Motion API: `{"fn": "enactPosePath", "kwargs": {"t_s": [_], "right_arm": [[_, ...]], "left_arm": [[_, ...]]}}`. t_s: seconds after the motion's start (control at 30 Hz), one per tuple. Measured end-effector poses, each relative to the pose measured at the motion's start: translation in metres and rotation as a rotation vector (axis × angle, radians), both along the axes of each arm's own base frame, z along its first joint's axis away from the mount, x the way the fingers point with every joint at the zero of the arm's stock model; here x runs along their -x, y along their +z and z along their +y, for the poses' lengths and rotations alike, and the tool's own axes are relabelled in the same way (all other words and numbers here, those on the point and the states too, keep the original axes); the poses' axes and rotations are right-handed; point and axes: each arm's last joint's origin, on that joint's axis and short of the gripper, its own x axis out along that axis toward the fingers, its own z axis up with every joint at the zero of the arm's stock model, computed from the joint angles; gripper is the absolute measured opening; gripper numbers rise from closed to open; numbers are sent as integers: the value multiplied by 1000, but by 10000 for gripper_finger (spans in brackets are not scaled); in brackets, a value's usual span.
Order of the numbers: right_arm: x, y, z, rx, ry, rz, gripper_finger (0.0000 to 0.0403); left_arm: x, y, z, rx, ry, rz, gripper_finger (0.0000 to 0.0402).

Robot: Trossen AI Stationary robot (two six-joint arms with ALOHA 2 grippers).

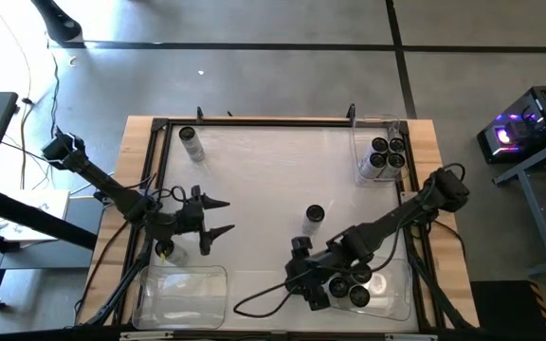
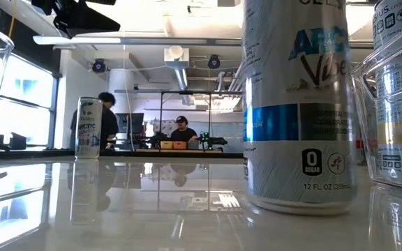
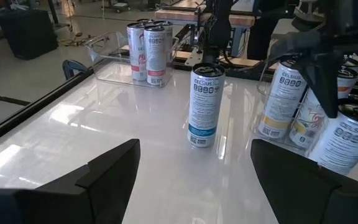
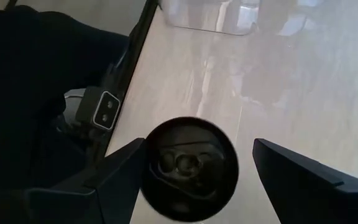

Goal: Sort soda cans
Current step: Put the bottom white-blue soda can into the bottom left transparent bin

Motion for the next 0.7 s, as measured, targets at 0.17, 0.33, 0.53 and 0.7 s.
{"fn": "enactPosePath", "kwargs": {"t_s": [0.17,0.33,0.53,0.7], "right_arm": [[-3,-6,2,4,3,15,293],[-2,-5,1,11,6,12,293],[2,5,-2,2,-1,-9,293],[6,12,0,-39,-30,-19,293]], "left_arm": [[0,0,0,1,0,-1,300],[0,0,0,1,1,-1,300],[0,0,0,1,0,-1,300],[0,0,0,2,1,-2,300]]}}
